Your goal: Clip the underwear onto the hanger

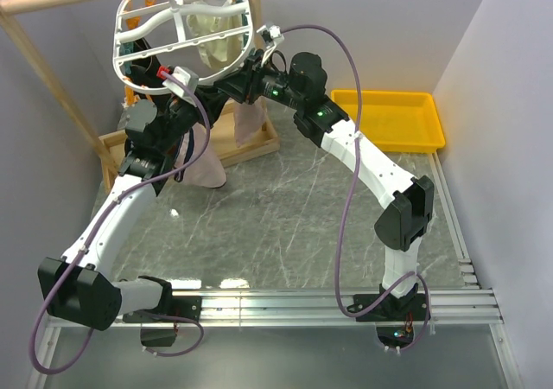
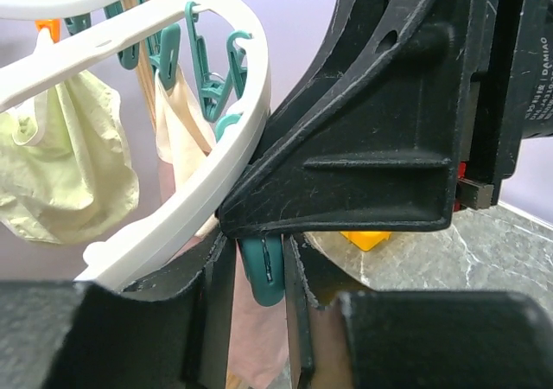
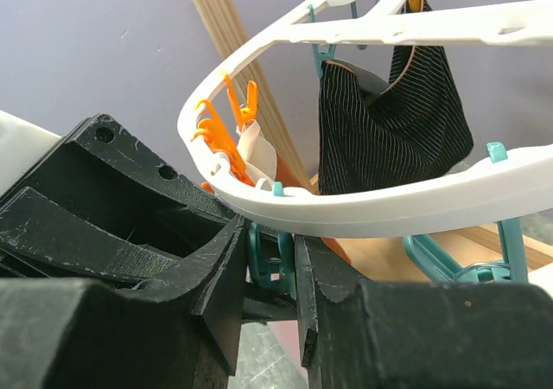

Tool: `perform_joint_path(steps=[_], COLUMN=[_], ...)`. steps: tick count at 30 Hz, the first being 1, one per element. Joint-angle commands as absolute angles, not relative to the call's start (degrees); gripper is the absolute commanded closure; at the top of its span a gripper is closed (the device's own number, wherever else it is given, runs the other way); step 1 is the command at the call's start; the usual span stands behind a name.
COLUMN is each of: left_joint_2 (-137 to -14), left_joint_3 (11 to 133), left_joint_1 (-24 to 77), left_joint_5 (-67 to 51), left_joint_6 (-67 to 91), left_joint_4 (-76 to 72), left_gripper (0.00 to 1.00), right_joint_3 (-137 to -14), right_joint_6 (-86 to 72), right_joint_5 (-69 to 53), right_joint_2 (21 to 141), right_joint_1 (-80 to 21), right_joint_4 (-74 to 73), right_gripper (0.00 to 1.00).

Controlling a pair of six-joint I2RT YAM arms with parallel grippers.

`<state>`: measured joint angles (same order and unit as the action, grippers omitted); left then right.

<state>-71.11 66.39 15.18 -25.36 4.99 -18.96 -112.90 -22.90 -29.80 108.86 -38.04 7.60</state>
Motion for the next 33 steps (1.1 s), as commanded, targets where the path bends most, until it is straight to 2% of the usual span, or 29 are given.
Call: perform_joint_path(steps=[1,2,3,4,5,7,12,15,17,18,19,20,21,22,25,32,33], left_joint_2=[-71.3,-71.2,-71.2,-71.1,-70.9,-70.8,-70.6,-70.7,-70.7,-70.7,-70.6,-70.6,-70.4,-70.0,-67.9,-60.7,-59.3], left_joint_3=[68.7,68.6,68.4,68.3,68.2,67.9,67.6,67.5,67.3,67.5,67.5,67.4,67.4,67.2,65.9,66.5,67.1], left_joint_1=[15.6,15.7,15.6,15.7,15.7,15.7,15.7,15.7,15.7,15.7,15.7,15.7,15.6,15.6,15.6,11.6,10.4], left_joint_5=[-23.7,-23.8,-23.7,-23.7,-23.6,-23.4,-23.2,-23.0,-22.8,-22.9,-22.9,-23.1,-23.6,-24.7,-27.0,-41.6,-43.4], left_joint_6=[3.3,3.2,3.1,3.0,3.0,2.5,1.9,1.8,1.8,1.8,1.8,2.1,2.4,2.3,0.7,-14.3,-17.3], left_joint_4=[-21.0,-21.0,-20.8,-20.7,-20.8,-20.9,-20.7,-20.9,-21.1,-20.9,-20.7,-20.7,-20.5,-20.2,-18.8,-1.5,6.4], left_gripper=[0.9,0.95,0.97,0.99,0.99,1.0,0.99,1.0,1.0,0.99,0.98,0.91,0.84,0.68,0.54,0.44,0.42], right_joint_3=[-113.8,-114.1,-113.9,-113.8,-113.5,-113.5,-113.5,-113.9,-114.3,-114.3,-114.0,-114.1,-114.2,-114.3,-115.0,-114.6,-114.3], right_joint_6=[-24.8,-25.0,-25.1,-25.1,-25.0,-24.8,-24.0,-23.9,-23.7,-23.6,-23.6,-23.5,-23.3,-23.2,-23.1,-23.0,-23.0], right_joint_5=[-28.1,-28.0,-27.9,-27.6,-27.5,-27.4,-27.4,-27.6,-28.1,-28.1,-28.2,-28.4,-28.3,-28.1,-28.0,-28.6,-28.7], right_joint_2=[106.4,106.4,106.3,106.2,106.1,105.9,105.8,106.1,106.2,106.2,106.2,106.1,106.2,106.2,106.6,106.7,106.6], right_joint_1=[-38.0,-38.1,-38.1,-38.1,-38.1,-38.1,-38.0,-38.0,-37.9,-37.9,-37.9,-37.9,-37.8,-37.7,-37.2,-36.6,-36.7], right_joint_4=[8.6,8.3,8.1,7.9,7.7,6.9,5.8,5.1,4.6,4.5,4.8,4.8,4.7,4.9,4.7,5.6,5.9], right_gripper=[0.86,0.8,0.74,0.63,0.59,0.55,0.52,0.58,0.67,0.79,0.84,0.89,1.0,1.0,1.0,1.0,1.0])
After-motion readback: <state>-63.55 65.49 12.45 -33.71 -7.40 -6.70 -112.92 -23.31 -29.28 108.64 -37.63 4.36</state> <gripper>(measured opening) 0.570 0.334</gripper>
